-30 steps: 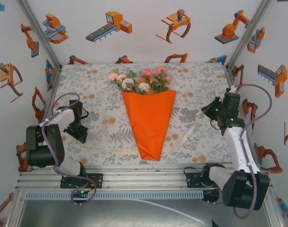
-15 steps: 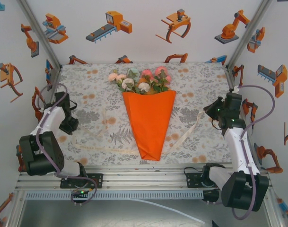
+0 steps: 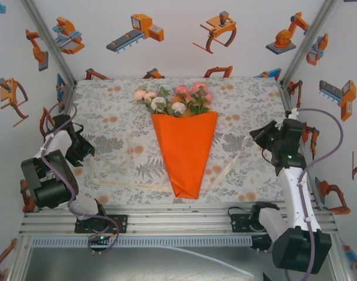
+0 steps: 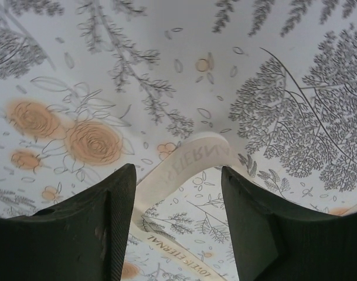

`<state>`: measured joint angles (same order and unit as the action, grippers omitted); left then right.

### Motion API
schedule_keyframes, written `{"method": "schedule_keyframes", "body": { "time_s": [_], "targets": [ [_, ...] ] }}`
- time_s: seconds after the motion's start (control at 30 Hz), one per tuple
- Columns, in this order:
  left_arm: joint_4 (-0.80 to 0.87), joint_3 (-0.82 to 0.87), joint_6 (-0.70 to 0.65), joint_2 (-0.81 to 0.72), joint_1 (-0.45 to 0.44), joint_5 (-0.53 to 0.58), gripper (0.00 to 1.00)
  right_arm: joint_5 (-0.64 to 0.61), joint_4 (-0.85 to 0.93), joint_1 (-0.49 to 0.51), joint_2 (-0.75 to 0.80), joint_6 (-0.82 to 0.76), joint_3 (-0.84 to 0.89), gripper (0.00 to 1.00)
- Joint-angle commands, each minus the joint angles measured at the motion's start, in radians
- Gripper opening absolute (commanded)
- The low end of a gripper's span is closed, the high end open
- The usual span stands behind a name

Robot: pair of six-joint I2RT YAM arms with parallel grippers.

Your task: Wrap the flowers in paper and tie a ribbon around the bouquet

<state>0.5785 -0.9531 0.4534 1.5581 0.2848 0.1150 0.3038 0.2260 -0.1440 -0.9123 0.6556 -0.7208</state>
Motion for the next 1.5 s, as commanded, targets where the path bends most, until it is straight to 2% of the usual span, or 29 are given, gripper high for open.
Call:
{"method": "schedule_keyframes", "body": {
  "time_s": [0.0,0.07,0.2,0.3,0.47,0.67,0.77,0.97,1.1,1.27,1.37,1.47],
  "targets": [
    [-0.034,0.007,-0.11,0.029,-0.045,0.004,0.55,0.035,-0.03,-0.005,0.002,0.009,0.012,0.0],
    [-0.038,0.0,-0.121,0.063,-0.074,0.019,0.53,0.038,-0.029,-0.005,0.004,0.003,0.016,0.0],
    [0.012,-0.048,-0.101,0.157,-0.114,0.155,0.37,0.027,-0.002,0.007,0.01,-0.011,0.01,0.0],
    [0.035,-0.078,-0.096,0.202,-0.121,0.197,0.32,0.029,-0.001,0.012,0.015,-0.01,0.005,0.0],
    [0.068,-0.138,-0.058,0.209,-0.128,0.22,0.0,-0.019,-0.004,0.01,0.009,-0.01,-0.001,0.0],
    [0.144,-0.405,0.069,0.219,-0.118,0.219,0.0,-0.212,-0.152,-0.04,-0.117,-0.002,0.013,0.0],
    [0.137,-0.552,0.121,0.303,-0.111,0.089,0.0,-0.265,-0.31,-0.065,-0.26,-0.006,0.005,0.0],
    [0.032,-0.621,0.209,0.38,-0.135,-0.053,0.0,-0.248,-0.51,-0.072,-0.519,0.012,-0.067,0.0],
    [0.008,-0.654,0.202,0.405,-0.13,-0.077,0.0,-0.222,-0.499,-0.075,-0.607,0.001,-0.145,0.0],
    [-0.037,-0.68,0.188,0.426,-0.116,-0.119,0.0,-0.213,-0.489,-0.077,-0.659,-0.019,-0.2,0.0],
    [0.01,-0.703,0.183,0.436,-0.117,-0.167,0.0,-0.111,-0.434,-0.074,-0.64,-0.02,-0.231,0.0],
    [-0.066,-0.572,0.226,0.329,-0.139,-0.25,0.0,0.002,-0.441,-0.046,-0.561,0.028,-0.199,0.0]
  ]
}}
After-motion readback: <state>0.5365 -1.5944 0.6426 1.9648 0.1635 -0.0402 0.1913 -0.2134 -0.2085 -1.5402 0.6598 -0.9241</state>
